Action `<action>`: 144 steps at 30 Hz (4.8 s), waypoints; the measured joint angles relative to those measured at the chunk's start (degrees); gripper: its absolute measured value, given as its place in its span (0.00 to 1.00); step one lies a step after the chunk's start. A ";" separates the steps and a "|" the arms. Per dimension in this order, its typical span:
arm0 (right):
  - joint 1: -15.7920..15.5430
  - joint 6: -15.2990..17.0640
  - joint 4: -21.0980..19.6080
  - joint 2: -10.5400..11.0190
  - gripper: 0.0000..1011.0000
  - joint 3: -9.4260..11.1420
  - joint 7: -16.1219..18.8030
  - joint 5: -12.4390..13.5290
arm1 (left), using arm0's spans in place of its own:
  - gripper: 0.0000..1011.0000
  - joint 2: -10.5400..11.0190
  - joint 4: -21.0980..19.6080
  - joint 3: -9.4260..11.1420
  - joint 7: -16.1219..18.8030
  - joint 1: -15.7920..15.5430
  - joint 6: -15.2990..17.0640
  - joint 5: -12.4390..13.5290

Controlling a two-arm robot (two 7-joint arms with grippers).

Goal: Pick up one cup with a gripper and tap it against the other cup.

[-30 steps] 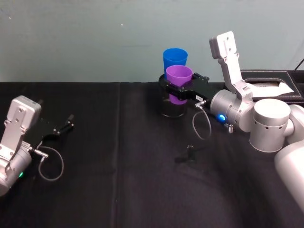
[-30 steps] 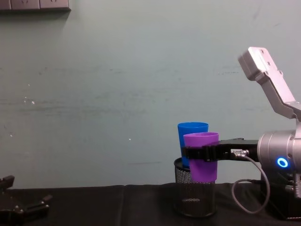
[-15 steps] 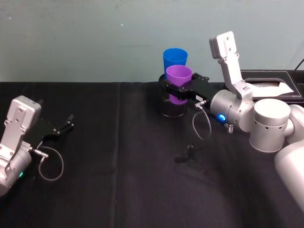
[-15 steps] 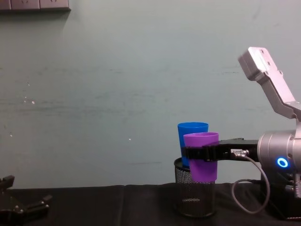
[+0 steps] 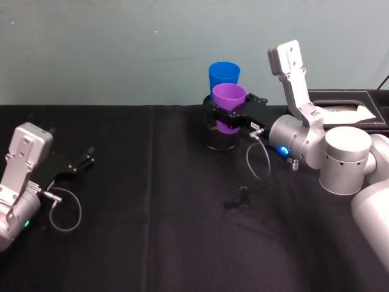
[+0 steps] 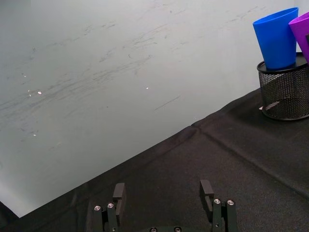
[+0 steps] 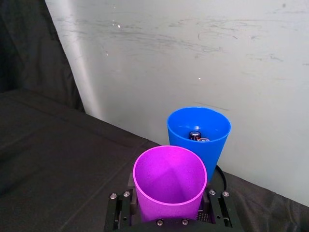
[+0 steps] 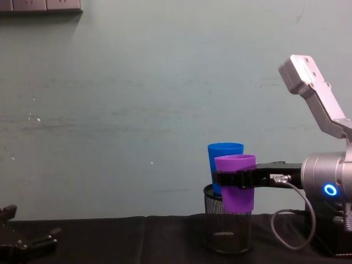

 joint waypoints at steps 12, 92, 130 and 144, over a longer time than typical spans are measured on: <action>0.00 0.00 0.00 0.00 0.71 0.00 0.00 0.00 | 0.99 0.00 0.00 0.00 0.00 0.00 0.00 0.00; 0.00 0.00 0.00 0.00 0.71 0.00 0.00 0.00 | 0.99 0.00 0.00 0.00 0.00 0.00 0.00 0.00; 0.00 0.00 0.00 0.00 0.71 0.00 0.00 0.00 | 0.99 0.00 0.00 0.00 0.00 0.00 0.00 0.00; 0.00 0.00 0.00 0.00 0.71 0.00 0.00 0.00 | 0.99 0.00 0.00 0.00 0.00 0.00 0.00 0.00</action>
